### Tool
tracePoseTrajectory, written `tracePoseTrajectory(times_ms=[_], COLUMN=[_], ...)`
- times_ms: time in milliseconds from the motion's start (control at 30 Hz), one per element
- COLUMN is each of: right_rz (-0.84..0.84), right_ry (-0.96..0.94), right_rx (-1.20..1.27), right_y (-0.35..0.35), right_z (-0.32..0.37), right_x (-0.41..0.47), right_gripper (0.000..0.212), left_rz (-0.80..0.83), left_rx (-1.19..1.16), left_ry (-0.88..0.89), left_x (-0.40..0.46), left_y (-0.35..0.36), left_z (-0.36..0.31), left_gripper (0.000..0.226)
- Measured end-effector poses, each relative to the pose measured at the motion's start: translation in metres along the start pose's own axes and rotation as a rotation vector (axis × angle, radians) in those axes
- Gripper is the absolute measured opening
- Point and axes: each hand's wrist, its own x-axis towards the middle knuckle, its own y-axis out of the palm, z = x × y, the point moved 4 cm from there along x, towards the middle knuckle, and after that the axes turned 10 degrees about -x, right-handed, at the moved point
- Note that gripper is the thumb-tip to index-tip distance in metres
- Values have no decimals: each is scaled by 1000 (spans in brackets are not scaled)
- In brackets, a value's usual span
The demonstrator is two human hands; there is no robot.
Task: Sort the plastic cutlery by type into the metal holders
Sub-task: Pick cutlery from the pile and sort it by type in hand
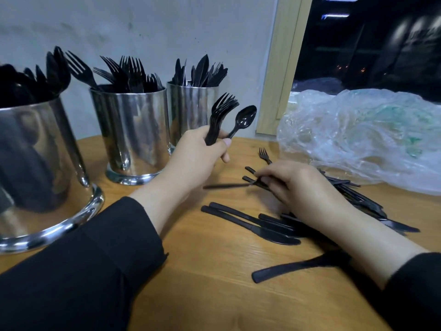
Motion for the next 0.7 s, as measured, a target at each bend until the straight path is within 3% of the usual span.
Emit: tracePoseTrajectory(times_ms=[100,300,500,700], right_rz=[-161,-235,-204,-103], right_ry=[118,249,285,330], right_rx=[14,111,161,241], right_y=[-16,-25,-24,-17], right_z=[-9,-17,-20,-27], right_x=[-1,-7,-8,-10], right_gripper=[13,13,40,51], left_rz=[52,145,157,146], left_rx=[44,140,204,273], left_ry=[1,0,21,67], left_x=[-2,-7,-8,-8], left_y=[3,15,16,16], left_z=[-2,-2,-2,-6], left_gripper=[5,5,6,6])
